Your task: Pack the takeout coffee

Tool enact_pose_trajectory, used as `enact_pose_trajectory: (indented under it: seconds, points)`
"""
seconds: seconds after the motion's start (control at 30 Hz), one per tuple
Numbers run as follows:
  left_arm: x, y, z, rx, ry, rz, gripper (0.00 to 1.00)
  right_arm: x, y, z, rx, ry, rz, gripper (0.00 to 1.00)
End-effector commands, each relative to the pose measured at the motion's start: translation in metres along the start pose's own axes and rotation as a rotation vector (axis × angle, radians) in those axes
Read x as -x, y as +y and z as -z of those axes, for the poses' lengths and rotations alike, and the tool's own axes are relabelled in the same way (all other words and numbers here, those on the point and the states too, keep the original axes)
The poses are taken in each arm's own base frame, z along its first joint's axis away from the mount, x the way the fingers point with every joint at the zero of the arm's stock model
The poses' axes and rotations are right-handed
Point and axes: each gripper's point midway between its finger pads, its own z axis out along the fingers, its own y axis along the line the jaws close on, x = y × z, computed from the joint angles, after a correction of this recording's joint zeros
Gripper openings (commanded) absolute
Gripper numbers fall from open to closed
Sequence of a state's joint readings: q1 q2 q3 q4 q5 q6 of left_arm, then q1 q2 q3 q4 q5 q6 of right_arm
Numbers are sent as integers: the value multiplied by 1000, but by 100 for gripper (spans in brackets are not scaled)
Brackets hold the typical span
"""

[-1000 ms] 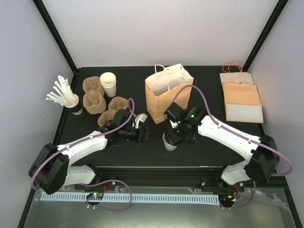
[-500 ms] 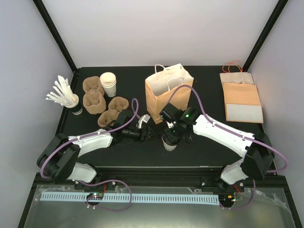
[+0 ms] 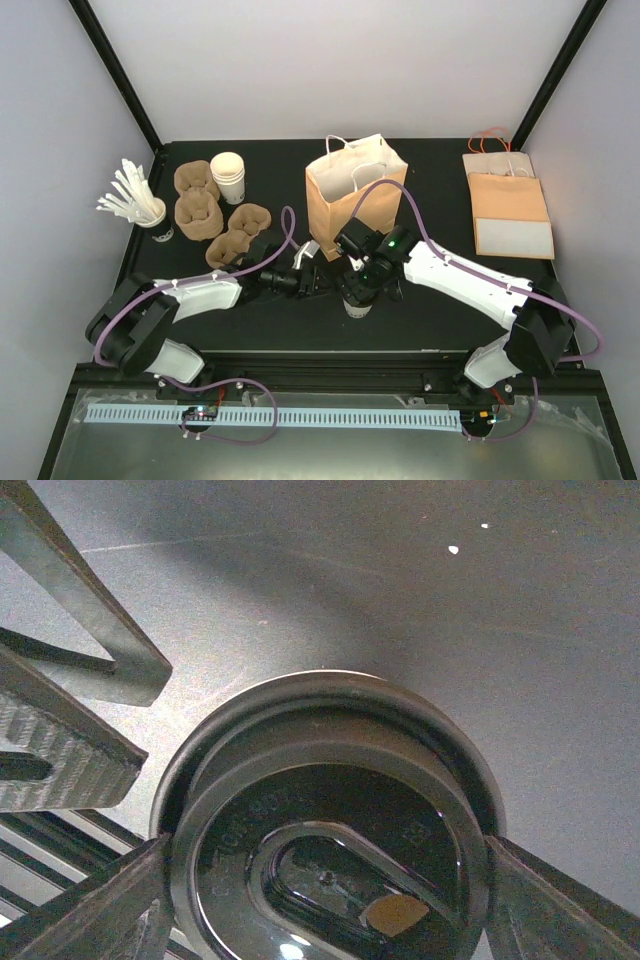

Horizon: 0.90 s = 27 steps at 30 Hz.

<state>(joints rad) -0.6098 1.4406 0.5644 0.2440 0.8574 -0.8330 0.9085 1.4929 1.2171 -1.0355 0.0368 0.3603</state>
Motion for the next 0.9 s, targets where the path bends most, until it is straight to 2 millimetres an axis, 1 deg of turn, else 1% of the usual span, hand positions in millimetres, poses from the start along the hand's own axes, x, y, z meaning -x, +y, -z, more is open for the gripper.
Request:
enact_pose_trajectory:
  seconds: [0.0,0.17,0.27,0.37,0.77,0.87]
  points:
    - [4,-11,-1,-55,3,-22,43,7,8,2,30,-16,22,83]
    - [5,-14,-2,-66,3,-21,42,8,8,0,25,-13,28,85]
    - [6,-14,-3,-71,4,-18,39,9,8,1,22,-16,31,85]
    - [6,-12,-4,-74,7,-8,34,8,5,0,7,-10,35,85]
    - [6,-13,-12,-90,17,-1,32,0,3,-10,-28,20,55,85]
    - [5,-9,-13,-78,21,5,28,-1,4,-13,-30,27,60,85]
